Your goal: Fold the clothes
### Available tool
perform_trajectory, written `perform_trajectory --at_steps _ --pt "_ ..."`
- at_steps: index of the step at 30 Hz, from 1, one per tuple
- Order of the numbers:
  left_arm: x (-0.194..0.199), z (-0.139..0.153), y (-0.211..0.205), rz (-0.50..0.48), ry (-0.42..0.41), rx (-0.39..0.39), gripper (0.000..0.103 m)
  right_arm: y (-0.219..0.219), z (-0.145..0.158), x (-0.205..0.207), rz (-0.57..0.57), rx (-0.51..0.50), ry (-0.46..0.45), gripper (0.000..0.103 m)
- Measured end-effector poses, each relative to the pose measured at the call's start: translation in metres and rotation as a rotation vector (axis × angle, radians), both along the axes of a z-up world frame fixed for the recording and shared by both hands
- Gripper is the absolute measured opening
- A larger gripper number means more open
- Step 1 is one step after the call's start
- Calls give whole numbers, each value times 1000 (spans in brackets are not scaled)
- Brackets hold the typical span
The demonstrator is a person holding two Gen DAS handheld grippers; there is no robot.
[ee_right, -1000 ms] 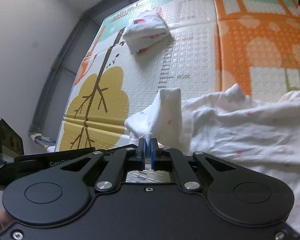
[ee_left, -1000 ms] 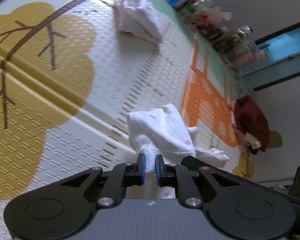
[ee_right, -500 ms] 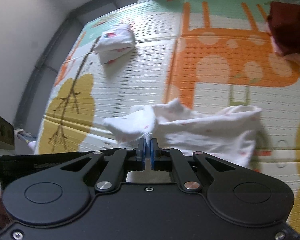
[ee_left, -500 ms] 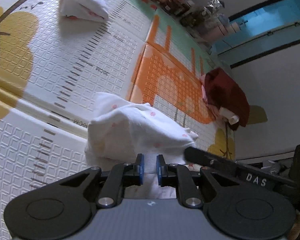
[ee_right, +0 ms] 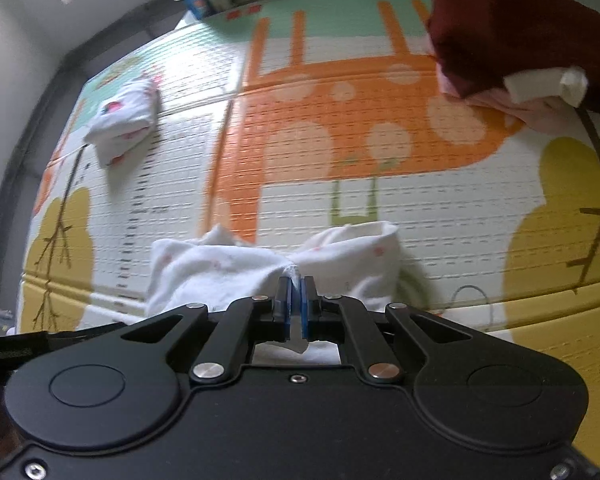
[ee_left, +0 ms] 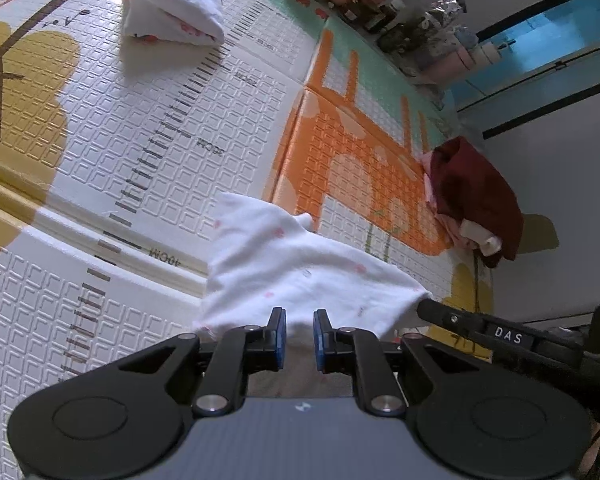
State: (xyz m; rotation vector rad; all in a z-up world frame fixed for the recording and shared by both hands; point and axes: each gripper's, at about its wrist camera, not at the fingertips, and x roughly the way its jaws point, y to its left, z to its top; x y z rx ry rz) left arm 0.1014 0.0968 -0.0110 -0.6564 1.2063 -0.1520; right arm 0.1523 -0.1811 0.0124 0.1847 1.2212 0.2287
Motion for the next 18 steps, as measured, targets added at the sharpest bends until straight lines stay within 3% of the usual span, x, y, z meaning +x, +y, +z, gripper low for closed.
perform_trajectory --at_steps 6,10,18 --pt "14 -12 -9 -23 9 40 16 -8 -14 7 -51 -31 7 5" --pt "22 -25 -15 -41 31 98 17 -19 -18 10 -133 4 -17 16" --pt "27 -37 -19 -49 62 151 19 -28 -15 2 -156 38 -35 16"
